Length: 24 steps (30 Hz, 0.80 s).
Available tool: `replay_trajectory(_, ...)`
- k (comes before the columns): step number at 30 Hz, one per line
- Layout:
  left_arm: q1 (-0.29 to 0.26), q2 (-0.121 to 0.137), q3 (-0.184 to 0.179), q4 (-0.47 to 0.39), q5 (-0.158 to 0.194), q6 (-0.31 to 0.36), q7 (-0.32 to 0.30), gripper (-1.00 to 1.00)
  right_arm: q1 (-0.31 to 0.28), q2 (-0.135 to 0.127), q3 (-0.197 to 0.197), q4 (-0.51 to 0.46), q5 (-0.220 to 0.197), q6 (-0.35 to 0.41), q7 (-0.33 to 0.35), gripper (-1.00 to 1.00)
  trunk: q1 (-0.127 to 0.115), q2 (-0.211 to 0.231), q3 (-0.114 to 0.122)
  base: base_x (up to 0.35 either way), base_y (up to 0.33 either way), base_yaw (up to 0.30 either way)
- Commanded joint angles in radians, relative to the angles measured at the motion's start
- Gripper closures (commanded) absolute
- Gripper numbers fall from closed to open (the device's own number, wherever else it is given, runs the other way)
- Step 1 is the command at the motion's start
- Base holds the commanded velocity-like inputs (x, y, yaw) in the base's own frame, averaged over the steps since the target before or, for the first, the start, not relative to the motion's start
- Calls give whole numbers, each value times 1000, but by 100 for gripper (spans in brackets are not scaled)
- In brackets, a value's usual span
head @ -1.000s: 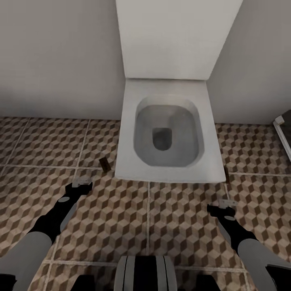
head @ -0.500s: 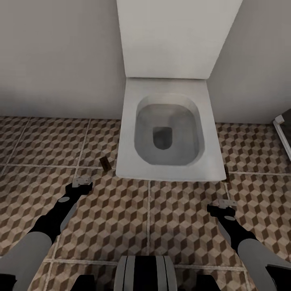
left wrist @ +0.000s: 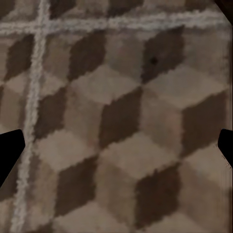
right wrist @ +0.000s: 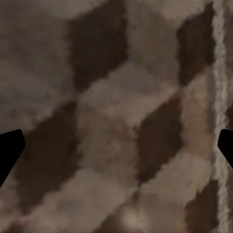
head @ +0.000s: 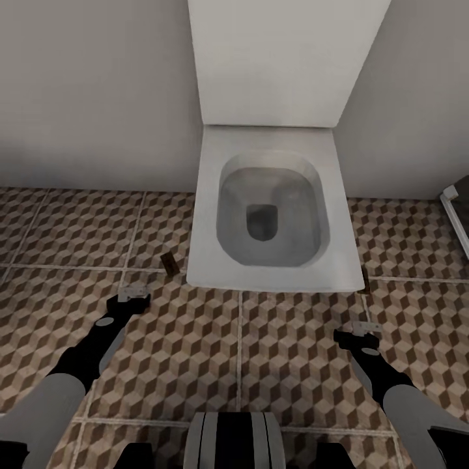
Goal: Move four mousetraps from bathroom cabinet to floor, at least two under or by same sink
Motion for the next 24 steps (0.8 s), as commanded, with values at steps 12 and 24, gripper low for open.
replay_trajectory(12,0,-18,-10,7,11,1,20,-100,-1,1,-5,0,6,-4,0,-100,0,0,-1,0,0,0)
replay_trajectory(24,0,-25,-10,6,17,2,42,-100,-1,0,-5,-19,6,-2,-1,-100,0,0,-1,0,0,0)
